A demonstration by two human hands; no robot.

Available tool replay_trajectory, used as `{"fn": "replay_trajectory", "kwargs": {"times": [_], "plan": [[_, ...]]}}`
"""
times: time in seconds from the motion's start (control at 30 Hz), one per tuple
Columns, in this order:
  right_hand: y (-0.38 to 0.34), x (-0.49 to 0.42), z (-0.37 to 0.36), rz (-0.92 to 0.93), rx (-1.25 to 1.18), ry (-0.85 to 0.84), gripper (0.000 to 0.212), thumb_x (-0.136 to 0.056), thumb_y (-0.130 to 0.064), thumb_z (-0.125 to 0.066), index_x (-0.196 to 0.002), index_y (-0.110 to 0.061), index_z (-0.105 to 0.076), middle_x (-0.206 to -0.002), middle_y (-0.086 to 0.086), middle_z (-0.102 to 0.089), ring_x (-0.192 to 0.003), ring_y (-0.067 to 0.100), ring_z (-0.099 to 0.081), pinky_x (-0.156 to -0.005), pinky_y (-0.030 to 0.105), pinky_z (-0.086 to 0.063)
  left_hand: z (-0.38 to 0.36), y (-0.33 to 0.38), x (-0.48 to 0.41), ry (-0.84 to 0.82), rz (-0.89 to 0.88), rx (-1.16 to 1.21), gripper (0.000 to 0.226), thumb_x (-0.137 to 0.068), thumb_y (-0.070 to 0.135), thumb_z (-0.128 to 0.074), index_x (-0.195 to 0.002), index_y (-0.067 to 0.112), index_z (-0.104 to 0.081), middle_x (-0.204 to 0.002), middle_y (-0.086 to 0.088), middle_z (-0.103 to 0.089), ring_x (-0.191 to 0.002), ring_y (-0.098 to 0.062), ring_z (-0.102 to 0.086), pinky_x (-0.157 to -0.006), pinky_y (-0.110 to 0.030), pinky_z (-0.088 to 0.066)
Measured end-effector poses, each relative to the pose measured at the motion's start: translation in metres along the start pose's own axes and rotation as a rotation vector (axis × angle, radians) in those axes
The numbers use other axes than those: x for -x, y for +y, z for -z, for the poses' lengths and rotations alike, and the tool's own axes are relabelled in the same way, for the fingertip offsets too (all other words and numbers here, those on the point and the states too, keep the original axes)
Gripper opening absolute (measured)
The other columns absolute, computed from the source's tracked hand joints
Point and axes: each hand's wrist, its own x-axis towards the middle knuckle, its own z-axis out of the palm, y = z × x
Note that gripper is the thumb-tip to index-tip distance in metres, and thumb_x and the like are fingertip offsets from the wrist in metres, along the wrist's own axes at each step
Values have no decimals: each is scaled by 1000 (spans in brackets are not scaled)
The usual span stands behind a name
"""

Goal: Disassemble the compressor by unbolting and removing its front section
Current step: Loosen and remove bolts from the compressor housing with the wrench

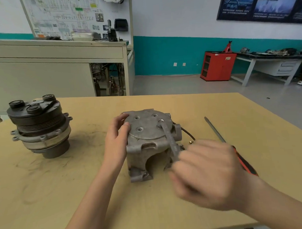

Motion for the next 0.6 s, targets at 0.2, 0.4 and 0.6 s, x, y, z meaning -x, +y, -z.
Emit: {"fn": "replay_trajectory", "kwargs": {"times": [0.2,0.4,0.6], "plan": [[47,56,4,-504,-472,235,35,-90,-16,-48,-63,-14,-69,-48,-2,-43,-43,12,-36,-46,18,-25,-2,0,0,13,26,12,27,-99,16,-46,-121,23,-60,-120,-2,-61,-114,-20,-58,-88,-31,-48],[100,63,-16,-1004,-962,435,37,-84,-12,-43,-55,-19,-65,-41,-7,-37,-37,9,-30,-43,24,-29,-2,3,1,22,48,24,27,-99,15,-46,-123,21,-59,-120,-4,-61,-113,-20,-59,-91,-34,-48],[157,43,-58,-1339,-1000,431,30,-89,-9,-43,-61,-9,-51,-40,-7,-32,-35,7,-27,-43,19,-34,-3,4,1,29,58,23,27,-99,15,-47,-120,24,-60,-123,-2,-60,-117,-18,-56,-98,-39,-47]]}}
